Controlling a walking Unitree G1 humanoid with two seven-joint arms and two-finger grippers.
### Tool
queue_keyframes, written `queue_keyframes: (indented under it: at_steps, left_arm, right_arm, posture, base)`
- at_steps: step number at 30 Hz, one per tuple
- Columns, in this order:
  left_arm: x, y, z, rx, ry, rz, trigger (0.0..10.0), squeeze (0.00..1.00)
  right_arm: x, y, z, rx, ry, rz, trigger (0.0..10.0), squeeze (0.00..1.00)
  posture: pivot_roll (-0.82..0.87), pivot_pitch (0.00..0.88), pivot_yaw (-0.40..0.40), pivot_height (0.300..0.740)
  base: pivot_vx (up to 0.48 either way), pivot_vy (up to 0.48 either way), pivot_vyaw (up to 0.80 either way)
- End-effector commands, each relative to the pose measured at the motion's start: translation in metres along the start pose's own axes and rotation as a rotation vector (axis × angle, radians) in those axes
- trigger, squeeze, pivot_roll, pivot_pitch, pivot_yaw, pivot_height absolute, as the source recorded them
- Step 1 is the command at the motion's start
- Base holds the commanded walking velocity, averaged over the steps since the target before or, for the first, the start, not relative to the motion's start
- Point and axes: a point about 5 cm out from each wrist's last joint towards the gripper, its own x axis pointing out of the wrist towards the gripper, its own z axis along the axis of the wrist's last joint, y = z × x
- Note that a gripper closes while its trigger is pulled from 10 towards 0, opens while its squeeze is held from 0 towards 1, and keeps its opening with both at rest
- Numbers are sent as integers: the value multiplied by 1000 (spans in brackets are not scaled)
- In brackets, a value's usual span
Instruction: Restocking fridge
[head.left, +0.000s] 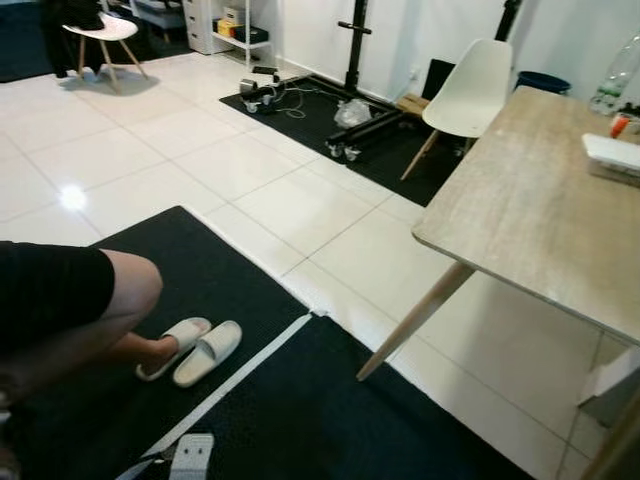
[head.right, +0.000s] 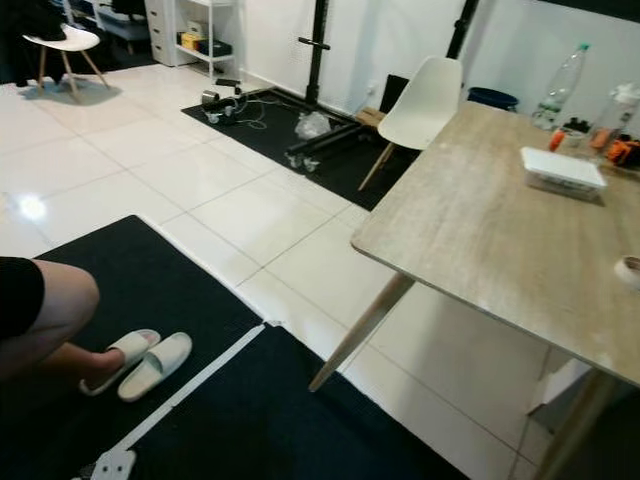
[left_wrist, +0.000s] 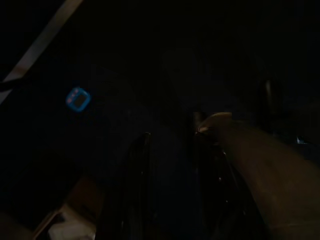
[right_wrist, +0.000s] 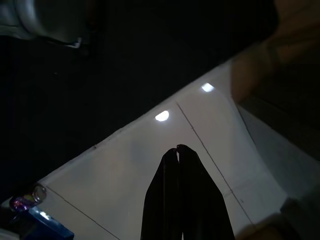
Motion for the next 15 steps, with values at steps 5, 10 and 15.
queue_keyframes:
  at_steps: [5,10,15]
  left_arm:
    - [-3,11,-3,-6,-1,16,10000,0]
    - [1,-3,1,-21,-13,3,10000,0]
    - [6,-22,8,-23,-18,-17,10000,0]
  right_arm:
    - [0,0,-1,3,0,0,10000,0]
    - [0,2,0,-8,-5,11,10000,0]
    - [0,1,3,-10,-27,17,10000,0]
  posture:
    - [74,0,-47,740]
    - [83,0,-54,740]
    - [66,0,-62,740]
  base:
    - [0,0,0]
    - [0,0,0]
    - [0,0,0]
